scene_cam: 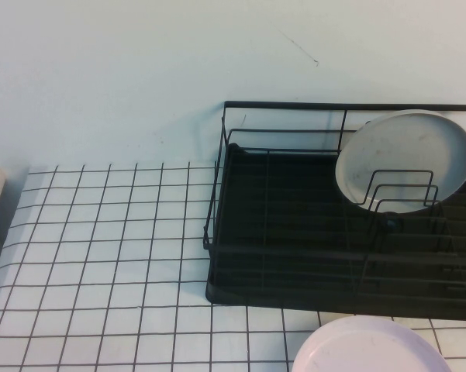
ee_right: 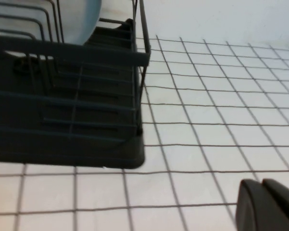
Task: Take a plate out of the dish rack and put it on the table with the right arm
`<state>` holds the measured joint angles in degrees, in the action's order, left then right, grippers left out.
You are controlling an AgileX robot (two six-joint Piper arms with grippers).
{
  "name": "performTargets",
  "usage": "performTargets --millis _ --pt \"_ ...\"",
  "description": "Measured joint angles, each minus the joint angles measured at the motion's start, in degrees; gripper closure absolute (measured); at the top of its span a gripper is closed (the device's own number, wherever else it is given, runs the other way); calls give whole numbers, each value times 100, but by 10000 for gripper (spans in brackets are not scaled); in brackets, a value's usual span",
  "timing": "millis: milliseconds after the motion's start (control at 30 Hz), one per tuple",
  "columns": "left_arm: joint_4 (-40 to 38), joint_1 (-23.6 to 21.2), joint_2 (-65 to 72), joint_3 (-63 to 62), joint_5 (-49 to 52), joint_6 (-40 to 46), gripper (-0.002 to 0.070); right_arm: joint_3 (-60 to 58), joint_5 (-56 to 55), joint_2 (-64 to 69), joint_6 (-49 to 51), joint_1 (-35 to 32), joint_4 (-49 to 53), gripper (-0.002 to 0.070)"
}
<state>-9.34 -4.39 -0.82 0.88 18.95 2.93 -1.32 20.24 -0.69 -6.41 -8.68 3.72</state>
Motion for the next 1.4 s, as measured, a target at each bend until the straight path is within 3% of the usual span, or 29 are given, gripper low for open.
performTargets --millis 100,267,333,600,733,833,933,1067,1133,1233,1400 --pt "11 0 0 0 0 0 678 0 -14 0 331 0 -877 678" --pt "11 0 0 0 0 0 678 -34 -14 0 1484 0 -4115 678" --pt "11 0 0 0 0 0 678 -34 -140 0 1422 0 -4640 678" --pt "11 0 0 0 0 0 678 13 -238 0 87 0 -4694 678" --pt "11 0 0 0 0 0 678 730 1066 341 -932 0 -4645 678" --pt "11 0 0 0 0 0 678 1964 2317 1378 -2067 0 -4589 665" --pt "11 0 0 0 0 0 678 3323 3006 2625 -3244 0 -4580 544" --pt "11 0 0 0 0 0 678 4837 3312 4033 -4671 0 -4540 258" --pt "11 0 0 0 0 0 678 5405 3325 4658 -5337 0 -4434 158" --pt "11 0 0 0 0 0 679 6128 3315 5699 -6360 0 -4315 99" --pt "11 0 0 0 0 0 678 7141 3076 7333 -7540 0 -4274 87"
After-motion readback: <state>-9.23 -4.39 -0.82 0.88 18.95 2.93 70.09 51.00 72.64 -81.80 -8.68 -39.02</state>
